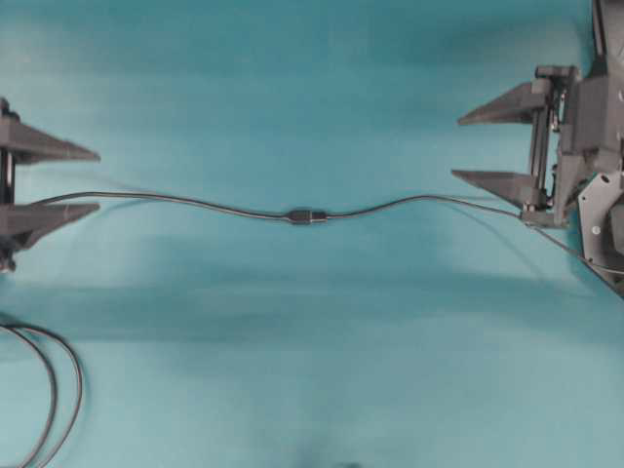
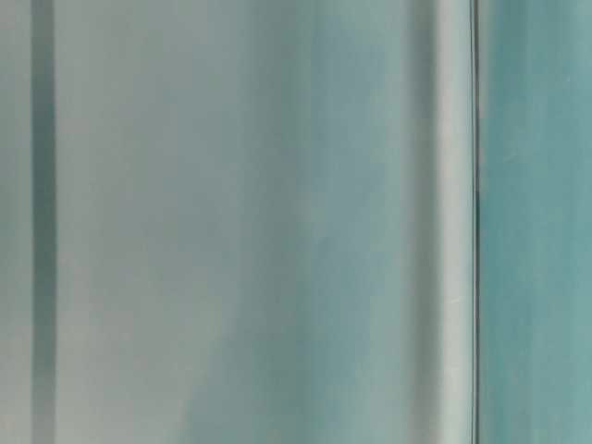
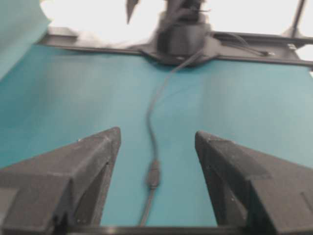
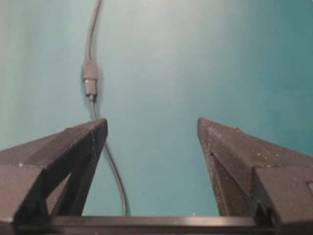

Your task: Insert the USB using both arms.

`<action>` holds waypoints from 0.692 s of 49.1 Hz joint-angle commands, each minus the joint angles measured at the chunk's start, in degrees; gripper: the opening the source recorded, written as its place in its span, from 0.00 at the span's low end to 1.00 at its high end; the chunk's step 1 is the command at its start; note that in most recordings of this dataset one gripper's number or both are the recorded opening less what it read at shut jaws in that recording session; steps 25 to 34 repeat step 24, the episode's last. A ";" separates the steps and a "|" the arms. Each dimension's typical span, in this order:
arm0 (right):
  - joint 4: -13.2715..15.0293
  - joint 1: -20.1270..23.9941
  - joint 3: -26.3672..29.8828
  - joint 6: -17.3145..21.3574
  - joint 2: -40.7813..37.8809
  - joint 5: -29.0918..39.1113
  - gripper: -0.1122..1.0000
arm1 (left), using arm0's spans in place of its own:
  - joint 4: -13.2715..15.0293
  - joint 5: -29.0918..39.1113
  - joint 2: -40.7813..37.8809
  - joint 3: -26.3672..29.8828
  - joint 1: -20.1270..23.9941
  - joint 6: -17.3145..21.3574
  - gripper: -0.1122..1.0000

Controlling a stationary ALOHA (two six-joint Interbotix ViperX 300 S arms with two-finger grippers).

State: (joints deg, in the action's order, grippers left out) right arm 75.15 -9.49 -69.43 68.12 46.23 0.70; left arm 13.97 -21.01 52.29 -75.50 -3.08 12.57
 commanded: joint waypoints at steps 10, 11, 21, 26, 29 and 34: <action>0.09 0.09 -1.76 -3.08 2.90 -0.53 0.82 | -0.26 -1.58 -0.09 -1.14 -1.41 0.62 0.76; 0.09 0.09 -2.02 -3.08 3.16 -0.53 0.82 | -0.26 -1.67 -0.09 -1.23 -1.41 0.62 0.76; 0.09 0.09 -3.60 -3.52 4.75 -0.97 0.82 | -0.26 -1.23 0.00 -1.49 -1.23 0.00 0.76; 0.09 0.09 -4.39 -3.08 5.45 -1.49 0.82 | -0.18 -1.23 0.18 -1.67 -1.23 0.00 0.76; 0.09 0.09 -4.39 -3.08 5.45 -1.49 0.82 | -0.18 -1.23 0.18 -1.67 -1.23 0.00 0.76; 0.09 0.09 -4.39 -3.08 5.45 -1.49 0.82 | -0.18 -1.23 0.18 -1.67 -1.23 0.00 0.76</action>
